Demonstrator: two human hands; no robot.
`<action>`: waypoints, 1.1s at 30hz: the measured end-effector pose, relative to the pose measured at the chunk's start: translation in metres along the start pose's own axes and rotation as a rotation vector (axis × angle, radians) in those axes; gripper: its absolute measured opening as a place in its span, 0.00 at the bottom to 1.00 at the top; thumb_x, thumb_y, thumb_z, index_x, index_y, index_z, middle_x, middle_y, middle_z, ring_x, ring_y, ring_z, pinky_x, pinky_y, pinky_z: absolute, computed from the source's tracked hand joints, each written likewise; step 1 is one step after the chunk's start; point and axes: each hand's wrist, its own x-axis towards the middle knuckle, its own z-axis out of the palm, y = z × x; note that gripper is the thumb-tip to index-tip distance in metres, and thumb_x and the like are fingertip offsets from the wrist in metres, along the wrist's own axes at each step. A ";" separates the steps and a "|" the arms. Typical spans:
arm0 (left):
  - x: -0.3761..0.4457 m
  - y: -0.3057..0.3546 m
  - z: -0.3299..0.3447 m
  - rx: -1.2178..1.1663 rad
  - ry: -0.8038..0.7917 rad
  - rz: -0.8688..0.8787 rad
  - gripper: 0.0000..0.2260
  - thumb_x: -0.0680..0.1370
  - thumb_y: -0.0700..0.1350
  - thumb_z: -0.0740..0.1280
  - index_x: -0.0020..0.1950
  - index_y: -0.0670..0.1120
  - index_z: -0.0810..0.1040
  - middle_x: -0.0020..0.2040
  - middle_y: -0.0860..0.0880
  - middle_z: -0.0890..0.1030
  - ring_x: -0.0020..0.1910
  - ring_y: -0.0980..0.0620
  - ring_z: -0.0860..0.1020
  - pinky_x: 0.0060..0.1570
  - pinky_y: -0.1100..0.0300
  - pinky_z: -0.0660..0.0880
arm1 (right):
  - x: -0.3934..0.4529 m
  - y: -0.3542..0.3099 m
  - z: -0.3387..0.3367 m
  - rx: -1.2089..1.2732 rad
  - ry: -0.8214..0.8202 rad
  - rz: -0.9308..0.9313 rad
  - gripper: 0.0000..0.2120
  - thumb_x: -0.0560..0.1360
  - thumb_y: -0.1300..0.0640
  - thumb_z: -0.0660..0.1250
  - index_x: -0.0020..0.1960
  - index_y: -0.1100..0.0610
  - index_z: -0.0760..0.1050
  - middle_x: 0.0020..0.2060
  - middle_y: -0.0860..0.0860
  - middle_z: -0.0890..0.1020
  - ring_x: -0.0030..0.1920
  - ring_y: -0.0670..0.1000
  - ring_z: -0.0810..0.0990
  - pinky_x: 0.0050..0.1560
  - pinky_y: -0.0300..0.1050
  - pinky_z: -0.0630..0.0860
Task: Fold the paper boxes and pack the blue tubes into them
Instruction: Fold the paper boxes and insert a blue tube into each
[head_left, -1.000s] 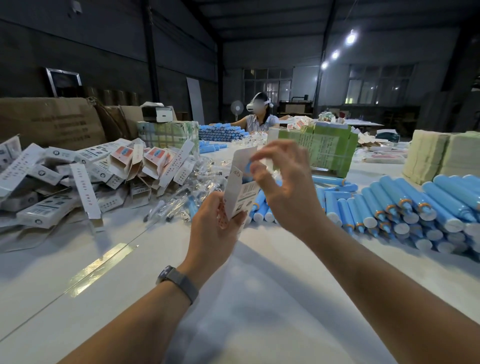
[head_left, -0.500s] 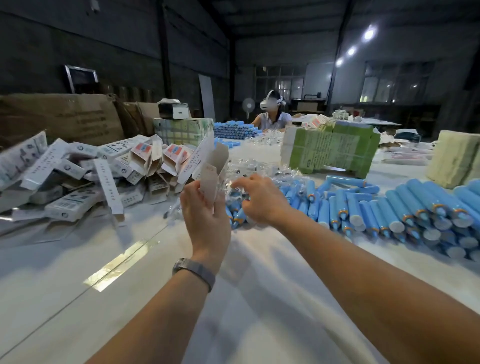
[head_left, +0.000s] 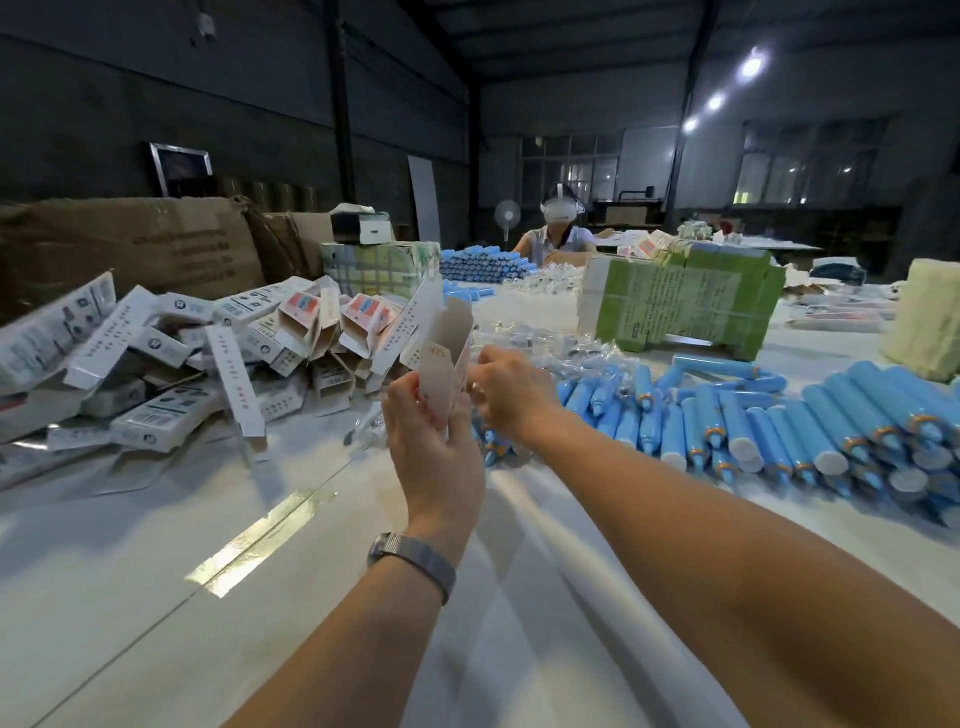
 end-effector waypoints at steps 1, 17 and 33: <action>-0.002 0.001 0.001 -0.008 -0.017 0.014 0.13 0.78 0.40 0.70 0.52 0.50 0.66 0.51 0.46 0.74 0.50 0.44 0.75 0.52 0.48 0.73 | -0.003 0.000 -0.008 0.149 0.085 0.064 0.07 0.78 0.60 0.64 0.50 0.57 0.81 0.51 0.54 0.77 0.53 0.58 0.76 0.43 0.47 0.70; -0.025 0.018 0.009 -0.017 -0.229 0.150 0.20 0.76 0.38 0.73 0.44 0.59 0.65 0.50 0.45 0.79 0.53 0.45 0.80 0.50 0.42 0.78 | -0.105 -0.022 -0.156 1.174 0.629 -0.019 0.08 0.74 0.66 0.71 0.43 0.54 0.78 0.37 0.51 0.83 0.39 0.53 0.84 0.40 0.48 0.82; -0.031 0.014 0.011 0.009 -0.357 0.201 0.11 0.76 0.43 0.73 0.50 0.53 0.72 0.47 0.57 0.78 0.45 0.56 0.76 0.43 0.54 0.77 | -0.110 0.015 -0.137 0.214 0.316 -0.103 0.17 0.74 0.51 0.57 0.54 0.53 0.82 0.53 0.48 0.77 0.53 0.52 0.76 0.44 0.55 0.77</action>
